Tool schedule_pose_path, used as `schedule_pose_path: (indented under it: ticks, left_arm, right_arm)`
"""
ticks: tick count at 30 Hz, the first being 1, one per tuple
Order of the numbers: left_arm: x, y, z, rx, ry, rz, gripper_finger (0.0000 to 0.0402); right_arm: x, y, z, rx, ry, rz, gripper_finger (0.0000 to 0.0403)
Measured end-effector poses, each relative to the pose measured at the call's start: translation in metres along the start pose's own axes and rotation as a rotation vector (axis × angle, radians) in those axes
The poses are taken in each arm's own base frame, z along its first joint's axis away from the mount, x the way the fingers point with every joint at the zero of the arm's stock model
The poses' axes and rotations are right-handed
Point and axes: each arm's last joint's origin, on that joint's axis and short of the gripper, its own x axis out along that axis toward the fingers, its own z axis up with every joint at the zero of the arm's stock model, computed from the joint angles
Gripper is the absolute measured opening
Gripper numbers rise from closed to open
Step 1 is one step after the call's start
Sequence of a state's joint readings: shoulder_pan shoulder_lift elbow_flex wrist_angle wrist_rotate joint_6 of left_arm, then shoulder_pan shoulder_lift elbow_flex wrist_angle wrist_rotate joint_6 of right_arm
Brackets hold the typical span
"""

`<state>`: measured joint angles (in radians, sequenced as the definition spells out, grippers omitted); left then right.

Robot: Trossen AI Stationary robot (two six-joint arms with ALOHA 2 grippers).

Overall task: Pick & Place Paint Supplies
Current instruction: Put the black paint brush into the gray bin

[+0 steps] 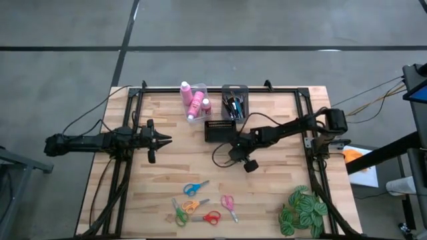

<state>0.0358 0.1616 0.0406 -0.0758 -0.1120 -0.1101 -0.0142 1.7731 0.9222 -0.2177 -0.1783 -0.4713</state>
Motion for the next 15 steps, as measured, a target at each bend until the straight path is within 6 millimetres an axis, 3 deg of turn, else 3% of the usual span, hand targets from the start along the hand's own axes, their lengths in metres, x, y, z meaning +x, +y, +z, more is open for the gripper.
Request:
schedule_pose_path:
  ticks: [8,15]
  left_arm:
    - [0.0,0.0,0.0,0.0,0.0,0.0,0.0079]
    - [0.0,0.0,0.0,0.0,0.0,0.0,0.0079]
  right_arm:
    - [-0.026,0.0,0.012,0.021,-0.097,-0.026,0.0016]
    - [-0.069,-0.006,0.024,0.219,-0.224,-0.142,0.0016]
